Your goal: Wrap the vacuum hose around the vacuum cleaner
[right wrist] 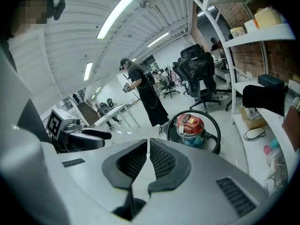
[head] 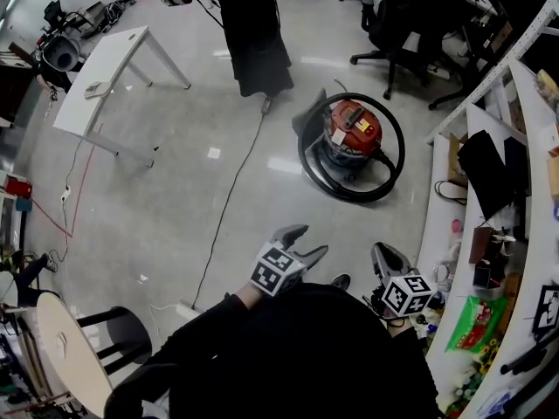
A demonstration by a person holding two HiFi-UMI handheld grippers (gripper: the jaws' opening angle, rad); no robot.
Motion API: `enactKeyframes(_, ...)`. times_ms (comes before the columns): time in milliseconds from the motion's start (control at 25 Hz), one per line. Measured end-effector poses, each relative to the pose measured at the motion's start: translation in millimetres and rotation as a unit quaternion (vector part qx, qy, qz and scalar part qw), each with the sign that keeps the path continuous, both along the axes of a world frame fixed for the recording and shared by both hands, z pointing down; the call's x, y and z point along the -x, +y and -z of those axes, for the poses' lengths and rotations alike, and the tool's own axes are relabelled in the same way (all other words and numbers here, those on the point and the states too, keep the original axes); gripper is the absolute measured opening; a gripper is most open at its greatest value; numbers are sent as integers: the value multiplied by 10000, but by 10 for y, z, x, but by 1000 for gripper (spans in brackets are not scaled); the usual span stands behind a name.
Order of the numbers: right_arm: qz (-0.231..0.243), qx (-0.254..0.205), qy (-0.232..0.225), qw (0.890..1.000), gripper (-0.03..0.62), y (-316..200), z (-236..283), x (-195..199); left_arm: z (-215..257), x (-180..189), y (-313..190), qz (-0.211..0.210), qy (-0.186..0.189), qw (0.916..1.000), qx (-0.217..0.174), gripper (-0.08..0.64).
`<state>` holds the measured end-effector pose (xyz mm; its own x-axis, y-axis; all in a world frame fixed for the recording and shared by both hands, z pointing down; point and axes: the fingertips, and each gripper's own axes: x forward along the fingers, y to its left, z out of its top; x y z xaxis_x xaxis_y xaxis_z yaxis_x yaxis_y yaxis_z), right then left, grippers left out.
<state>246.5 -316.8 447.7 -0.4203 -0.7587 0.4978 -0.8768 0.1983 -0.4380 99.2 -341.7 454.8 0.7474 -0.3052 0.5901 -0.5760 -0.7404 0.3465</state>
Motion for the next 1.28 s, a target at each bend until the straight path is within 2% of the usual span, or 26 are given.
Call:
enactKeyframes(800, 18, 43, 19, 10000, 23, 83, 23, 107, 8, 52, 72, -143, -40, 9999, 77, 299)
enactKeyframes(1000, 310, 94, -18, 9995, 23, 52, -14, 281, -1, 258, 120, 149, -125, 9997, 138, 299)
enactKeyframes(1280, 7, -43, 20, 10000, 23, 167, -57, -82, -100, -133, 133, -217, -139, 9997, 15, 299)
